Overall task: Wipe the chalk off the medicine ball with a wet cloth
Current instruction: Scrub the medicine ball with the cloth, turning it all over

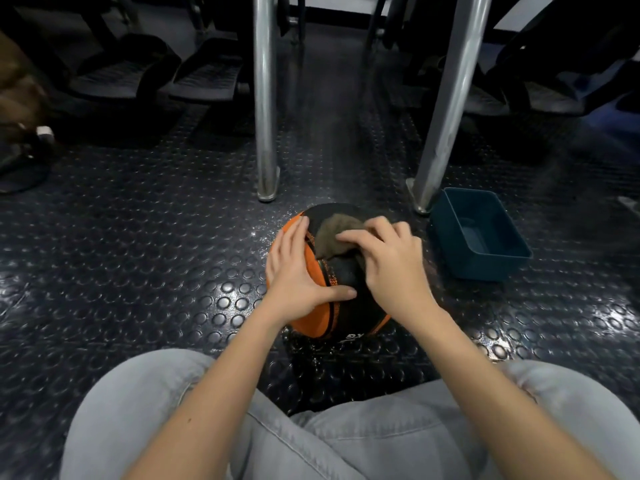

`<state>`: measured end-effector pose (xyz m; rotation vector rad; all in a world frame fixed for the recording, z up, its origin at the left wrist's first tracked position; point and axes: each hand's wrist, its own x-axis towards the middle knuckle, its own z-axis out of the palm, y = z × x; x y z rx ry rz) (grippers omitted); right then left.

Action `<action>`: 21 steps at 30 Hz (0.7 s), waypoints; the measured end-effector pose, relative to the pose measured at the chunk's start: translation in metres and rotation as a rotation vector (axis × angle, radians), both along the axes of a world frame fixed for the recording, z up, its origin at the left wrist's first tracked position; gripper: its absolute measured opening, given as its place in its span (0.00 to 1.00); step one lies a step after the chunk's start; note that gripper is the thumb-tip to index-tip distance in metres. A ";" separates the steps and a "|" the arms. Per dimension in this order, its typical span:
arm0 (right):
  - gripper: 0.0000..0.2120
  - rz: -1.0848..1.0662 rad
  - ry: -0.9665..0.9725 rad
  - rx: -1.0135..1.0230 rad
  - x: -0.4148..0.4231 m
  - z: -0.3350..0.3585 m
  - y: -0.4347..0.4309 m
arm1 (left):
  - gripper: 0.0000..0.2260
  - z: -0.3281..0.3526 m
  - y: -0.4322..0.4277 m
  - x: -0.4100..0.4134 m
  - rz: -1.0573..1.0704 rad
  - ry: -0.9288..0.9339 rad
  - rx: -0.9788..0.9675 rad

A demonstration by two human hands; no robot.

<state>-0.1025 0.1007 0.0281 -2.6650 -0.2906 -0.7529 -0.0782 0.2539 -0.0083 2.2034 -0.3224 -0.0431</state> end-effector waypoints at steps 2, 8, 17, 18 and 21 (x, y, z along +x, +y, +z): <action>0.19 -0.137 0.040 0.030 0.005 -0.012 -0.019 | 0.60 0.000 -0.001 0.001 -0.008 0.002 0.005; 0.17 -0.349 0.215 0.462 0.020 -0.015 -0.062 | 0.58 0.000 0.006 0.006 -0.033 0.026 -0.040; 0.17 -0.330 0.354 0.482 0.020 -0.018 -0.069 | 0.34 -0.003 0.007 0.017 -0.028 -0.005 -0.216; 0.17 -0.359 0.349 0.590 0.022 -0.015 -0.075 | 0.27 -0.005 0.008 0.018 -0.006 -0.007 -0.290; 0.16 -0.263 0.124 0.716 0.026 0.012 -0.067 | 0.10 -0.005 0.010 0.023 0.031 -0.002 -0.476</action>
